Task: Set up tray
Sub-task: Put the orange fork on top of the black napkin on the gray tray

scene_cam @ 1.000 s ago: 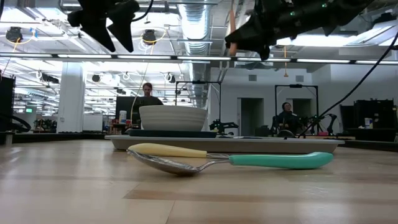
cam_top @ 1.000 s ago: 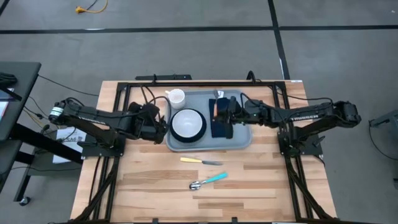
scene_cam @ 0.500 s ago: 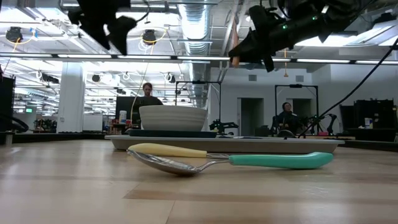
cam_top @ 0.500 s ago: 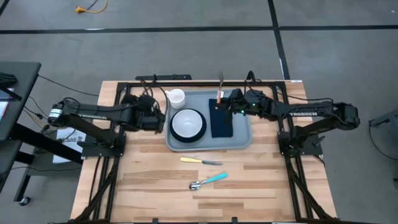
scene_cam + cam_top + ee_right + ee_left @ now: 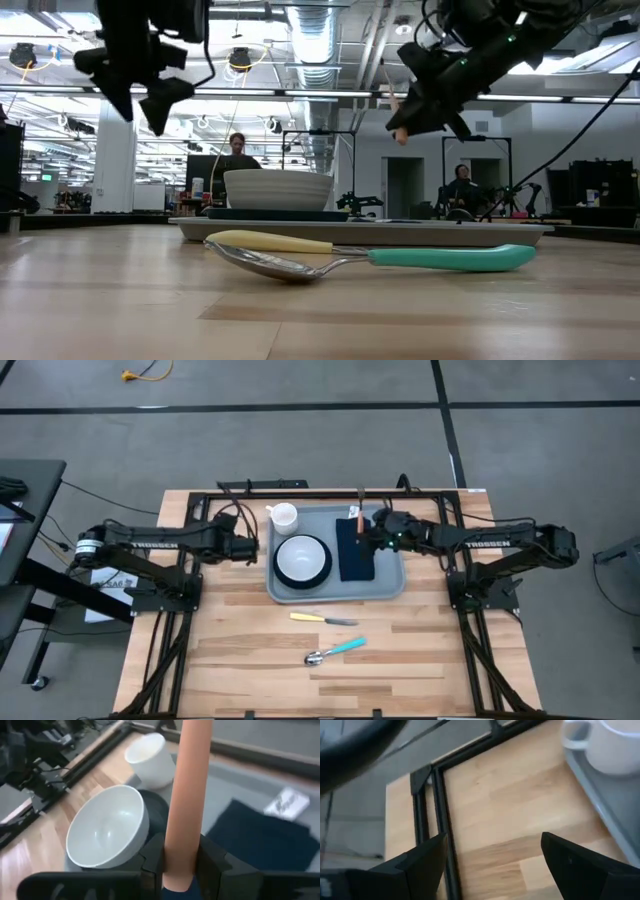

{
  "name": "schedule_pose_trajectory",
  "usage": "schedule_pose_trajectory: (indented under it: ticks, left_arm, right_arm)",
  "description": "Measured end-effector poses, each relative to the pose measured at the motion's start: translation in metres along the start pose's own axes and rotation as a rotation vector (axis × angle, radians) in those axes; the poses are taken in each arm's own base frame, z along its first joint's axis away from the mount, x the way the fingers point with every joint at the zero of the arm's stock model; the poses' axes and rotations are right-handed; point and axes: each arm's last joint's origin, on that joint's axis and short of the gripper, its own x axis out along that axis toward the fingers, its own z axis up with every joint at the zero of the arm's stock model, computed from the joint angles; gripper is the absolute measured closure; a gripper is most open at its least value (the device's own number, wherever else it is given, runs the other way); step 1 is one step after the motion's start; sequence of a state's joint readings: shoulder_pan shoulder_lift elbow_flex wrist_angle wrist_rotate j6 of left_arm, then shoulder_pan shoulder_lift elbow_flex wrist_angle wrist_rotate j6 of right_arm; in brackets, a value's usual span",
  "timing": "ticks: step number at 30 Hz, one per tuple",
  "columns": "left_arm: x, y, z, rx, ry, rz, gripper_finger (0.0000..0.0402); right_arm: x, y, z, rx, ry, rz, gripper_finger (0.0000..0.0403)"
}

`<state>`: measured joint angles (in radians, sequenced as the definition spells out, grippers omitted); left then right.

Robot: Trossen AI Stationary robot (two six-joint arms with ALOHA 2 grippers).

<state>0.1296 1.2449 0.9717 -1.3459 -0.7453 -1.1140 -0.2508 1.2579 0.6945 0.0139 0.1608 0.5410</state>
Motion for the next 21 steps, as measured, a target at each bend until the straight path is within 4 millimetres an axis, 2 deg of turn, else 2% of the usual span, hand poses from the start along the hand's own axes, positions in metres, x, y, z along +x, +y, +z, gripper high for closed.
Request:
schedule_pose_trajectory:
  ticks: [4, 9, 16, 21]
  left_arm:
    - [0.002, 0.005, -0.008, -0.178, 0.004, 0.053, 0.0093]
    - [-0.007, 0.027, -0.015, -0.322, -0.031, 0.116, 0.0093]
    - [-0.031, 0.055, -0.025, -0.345, -0.047, -0.132, 0.0093]
    - [-0.043, 0.072, -0.036, -0.280, -0.113, -0.293, 0.0093]
  right_arm:
    - [0.001, -0.002, -0.004, 0.138, 0.035, -0.023, 0.0339]
    - [0.001, -0.001, -0.007, 0.295, 0.063, -0.042, 0.0340]
    - [0.000, 0.023, 0.003, 0.349, 0.105, -0.130, 0.0340]
    - [0.023, 0.041, 0.017, 0.357, 0.222, -0.221, 0.0340]
